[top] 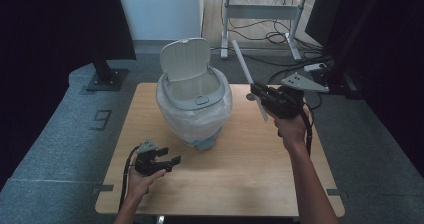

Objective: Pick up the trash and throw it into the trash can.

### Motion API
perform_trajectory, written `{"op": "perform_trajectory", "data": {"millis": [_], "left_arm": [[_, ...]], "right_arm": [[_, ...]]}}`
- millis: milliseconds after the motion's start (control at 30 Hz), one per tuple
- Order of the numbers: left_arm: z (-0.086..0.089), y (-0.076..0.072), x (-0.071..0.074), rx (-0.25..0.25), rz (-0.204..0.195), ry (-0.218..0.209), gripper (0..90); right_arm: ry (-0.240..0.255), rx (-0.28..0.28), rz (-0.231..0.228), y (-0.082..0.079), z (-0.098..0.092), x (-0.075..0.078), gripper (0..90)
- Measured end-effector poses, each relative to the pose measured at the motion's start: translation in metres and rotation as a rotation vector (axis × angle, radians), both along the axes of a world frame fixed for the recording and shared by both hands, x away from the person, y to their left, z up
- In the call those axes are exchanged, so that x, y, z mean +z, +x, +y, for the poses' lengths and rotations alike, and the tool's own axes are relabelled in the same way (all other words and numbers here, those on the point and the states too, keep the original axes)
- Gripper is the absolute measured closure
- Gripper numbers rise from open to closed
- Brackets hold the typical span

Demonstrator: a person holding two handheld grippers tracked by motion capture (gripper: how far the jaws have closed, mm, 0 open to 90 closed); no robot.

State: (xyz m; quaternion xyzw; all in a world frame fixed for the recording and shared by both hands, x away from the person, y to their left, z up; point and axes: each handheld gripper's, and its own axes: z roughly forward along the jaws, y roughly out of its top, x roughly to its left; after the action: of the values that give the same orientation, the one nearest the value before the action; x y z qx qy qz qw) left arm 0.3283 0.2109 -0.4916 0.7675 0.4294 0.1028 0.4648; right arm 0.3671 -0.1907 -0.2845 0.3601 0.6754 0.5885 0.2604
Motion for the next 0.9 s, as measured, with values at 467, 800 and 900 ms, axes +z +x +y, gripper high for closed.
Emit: {"op": "perform_trajectory", "data": {"millis": [467,800,900], "left_arm": [[0.0,0.0,0.001,-0.006,0.004,-0.002,30.2],[0.0,0.0,0.002,-0.009,0.004,-0.012,30.1],[0.001,0.0,0.002,-0.008,0.004,-0.012,30.1]], "right_arm": [[0.004,0.022,-0.011,0.011,0.025,0.015,79.6],[-0.015,0.04,-0.013,0.021,0.045,0.021,79.6],[-0.023,0.042,-0.018,0.025,0.05,0.023,79.6]]}}
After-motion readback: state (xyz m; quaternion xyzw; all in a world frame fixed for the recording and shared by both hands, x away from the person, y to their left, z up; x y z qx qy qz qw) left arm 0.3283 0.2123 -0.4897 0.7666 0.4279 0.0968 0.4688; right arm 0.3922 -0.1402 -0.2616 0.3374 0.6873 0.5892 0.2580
